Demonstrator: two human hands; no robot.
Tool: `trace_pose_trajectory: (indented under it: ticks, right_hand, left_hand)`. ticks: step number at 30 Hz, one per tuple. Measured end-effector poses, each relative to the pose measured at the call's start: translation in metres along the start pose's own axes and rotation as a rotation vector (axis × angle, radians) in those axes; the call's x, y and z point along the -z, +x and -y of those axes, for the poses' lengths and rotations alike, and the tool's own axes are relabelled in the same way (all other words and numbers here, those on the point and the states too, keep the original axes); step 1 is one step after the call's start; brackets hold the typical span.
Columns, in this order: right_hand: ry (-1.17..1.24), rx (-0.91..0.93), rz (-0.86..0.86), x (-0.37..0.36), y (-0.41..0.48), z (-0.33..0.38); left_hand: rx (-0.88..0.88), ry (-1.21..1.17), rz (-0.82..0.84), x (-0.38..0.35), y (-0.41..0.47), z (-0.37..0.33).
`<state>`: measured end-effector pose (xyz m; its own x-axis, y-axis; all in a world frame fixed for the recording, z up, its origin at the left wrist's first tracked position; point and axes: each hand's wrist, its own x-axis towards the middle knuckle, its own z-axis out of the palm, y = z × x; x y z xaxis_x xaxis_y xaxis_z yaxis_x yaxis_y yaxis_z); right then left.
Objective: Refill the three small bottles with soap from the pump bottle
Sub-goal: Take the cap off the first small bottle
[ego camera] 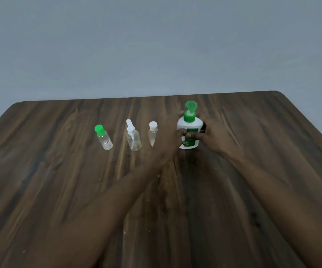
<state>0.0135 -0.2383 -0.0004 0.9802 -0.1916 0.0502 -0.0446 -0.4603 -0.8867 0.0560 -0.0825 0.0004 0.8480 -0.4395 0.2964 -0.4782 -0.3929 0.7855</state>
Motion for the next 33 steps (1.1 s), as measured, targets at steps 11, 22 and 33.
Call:
trace_pose_trajectory:
  ticks: [11,22,33]
  right_hand:
    - [0.11,0.199,0.066,0.014,-0.066,-0.014]
    - [0.18,0.169,-0.153,0.01,-0.193,-0.006]
    - [0.099,0.173,-0.271,-0.015,-0.219,-0.009]
  left_hand:
    - [-0.144,0.004,-0.083,0.018,-0.049,-0.001]
    - [-0.012,0.079,-0.159,0.02,-0.16,-0.023]
    - [0.153,0.124,-0.385,0.019,-0.107,0.021]
